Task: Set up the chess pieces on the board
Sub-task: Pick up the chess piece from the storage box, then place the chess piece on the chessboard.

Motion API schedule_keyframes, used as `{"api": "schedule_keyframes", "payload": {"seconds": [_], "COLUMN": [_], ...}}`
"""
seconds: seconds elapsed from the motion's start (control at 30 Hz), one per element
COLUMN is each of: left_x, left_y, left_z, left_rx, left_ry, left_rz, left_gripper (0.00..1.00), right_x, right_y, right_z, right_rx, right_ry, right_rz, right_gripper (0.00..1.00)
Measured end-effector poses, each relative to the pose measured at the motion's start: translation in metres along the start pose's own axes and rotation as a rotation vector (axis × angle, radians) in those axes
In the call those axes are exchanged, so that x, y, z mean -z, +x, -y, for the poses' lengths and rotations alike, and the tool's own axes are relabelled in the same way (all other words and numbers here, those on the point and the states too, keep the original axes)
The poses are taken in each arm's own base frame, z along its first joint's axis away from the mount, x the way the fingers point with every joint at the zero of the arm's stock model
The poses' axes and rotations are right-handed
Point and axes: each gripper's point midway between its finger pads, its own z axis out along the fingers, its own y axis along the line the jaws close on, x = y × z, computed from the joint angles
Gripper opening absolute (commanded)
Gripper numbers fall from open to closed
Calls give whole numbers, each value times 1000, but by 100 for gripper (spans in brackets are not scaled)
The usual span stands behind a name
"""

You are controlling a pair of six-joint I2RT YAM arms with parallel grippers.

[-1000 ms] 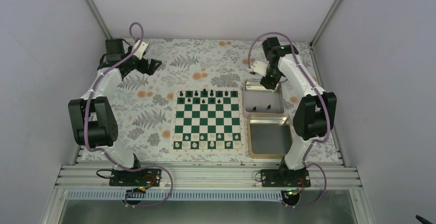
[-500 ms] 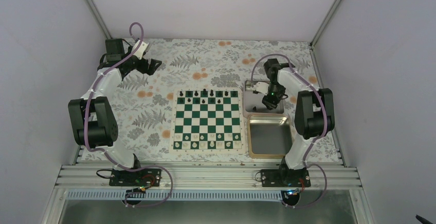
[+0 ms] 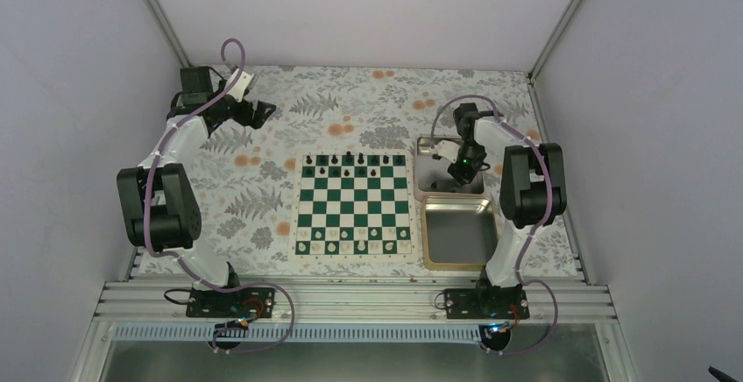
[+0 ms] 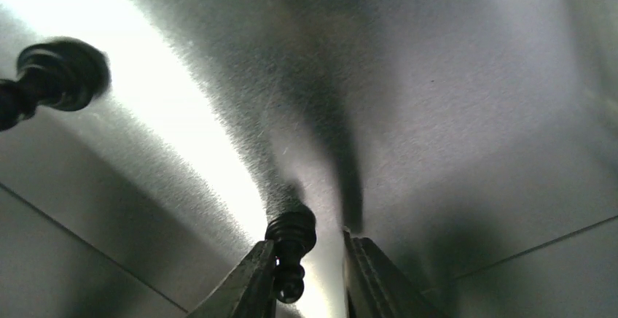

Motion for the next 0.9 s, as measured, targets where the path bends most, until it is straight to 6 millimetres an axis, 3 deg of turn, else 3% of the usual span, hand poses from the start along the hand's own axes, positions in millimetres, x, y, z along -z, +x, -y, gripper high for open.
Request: {"api": "schedule_keyframes", "payload": {"seconds": [0.1,0.27,0.5,0.6,0.73,0.83,0.9], "left_x": [0,0,0,0,0,0,0], "left_y": [0,0,0,0,0,0,0], "left_z": [0,0,0,0,0,0,0], "left_rx": [0,0,0,0,0,0,0], "left_ry": [0,0,0,0,1,1,1], "left_rz": [0,0,0,0,0,0,0], "left_gripper": [100,100,100,100,100,100,100], "right_x": [-2,5,45,73,120,137,135], "right_y": [0,-2,-21,-43,-94,-130,-151], "right_z": [0,1,18,19,3,-19,-37], "right_rx": [-6,-8,10,55,173,261,322], "right_ry": [-9,-17,52,107,196,223,217], "right_rz": [6,13,38,63,135,177,181], "right_gripper": [12,9,9,9,9,10,10]}}
